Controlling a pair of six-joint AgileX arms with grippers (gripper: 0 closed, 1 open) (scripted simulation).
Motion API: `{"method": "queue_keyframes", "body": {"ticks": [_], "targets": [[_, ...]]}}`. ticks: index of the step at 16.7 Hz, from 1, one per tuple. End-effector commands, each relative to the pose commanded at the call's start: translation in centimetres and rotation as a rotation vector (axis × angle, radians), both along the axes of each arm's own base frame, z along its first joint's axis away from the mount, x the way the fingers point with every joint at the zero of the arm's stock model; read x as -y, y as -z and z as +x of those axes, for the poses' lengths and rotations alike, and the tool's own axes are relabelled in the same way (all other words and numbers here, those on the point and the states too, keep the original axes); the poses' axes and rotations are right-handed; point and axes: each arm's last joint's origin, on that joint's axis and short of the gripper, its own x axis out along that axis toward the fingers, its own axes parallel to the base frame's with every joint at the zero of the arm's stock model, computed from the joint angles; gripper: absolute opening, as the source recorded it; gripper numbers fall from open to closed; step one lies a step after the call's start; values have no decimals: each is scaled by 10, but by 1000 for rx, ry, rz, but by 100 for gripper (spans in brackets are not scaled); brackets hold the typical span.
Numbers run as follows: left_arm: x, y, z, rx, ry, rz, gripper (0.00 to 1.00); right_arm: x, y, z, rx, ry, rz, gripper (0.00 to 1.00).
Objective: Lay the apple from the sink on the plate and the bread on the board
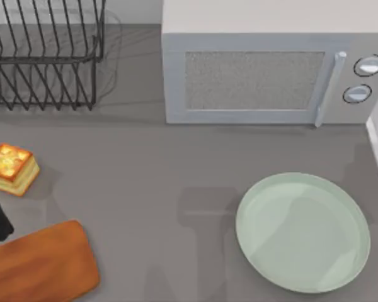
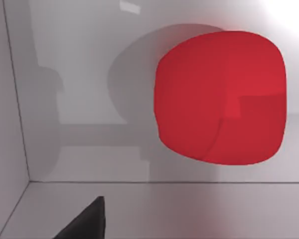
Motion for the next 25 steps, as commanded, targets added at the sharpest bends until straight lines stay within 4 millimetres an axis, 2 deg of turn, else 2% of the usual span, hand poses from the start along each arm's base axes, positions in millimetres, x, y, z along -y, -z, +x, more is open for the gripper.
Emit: {"method": "queue_keyframes", "body": {"ticks": [4,6,8,12,25], "targets": [[0,0,0,0,0,0,100,1,57,1,22,1,-6,100],[0,0,0,0,0,0,100,0,78,-3,14,2,-4,100],[0,0,0,0,0,0,100,-1,88,-7,4,3,-1,100],[0,0,0,0,0,0,100,-1,89,-7,4,3,-1,100],[0,0,0,0,0,0,100,-1,89,-7,4,3,-1,2]]}}
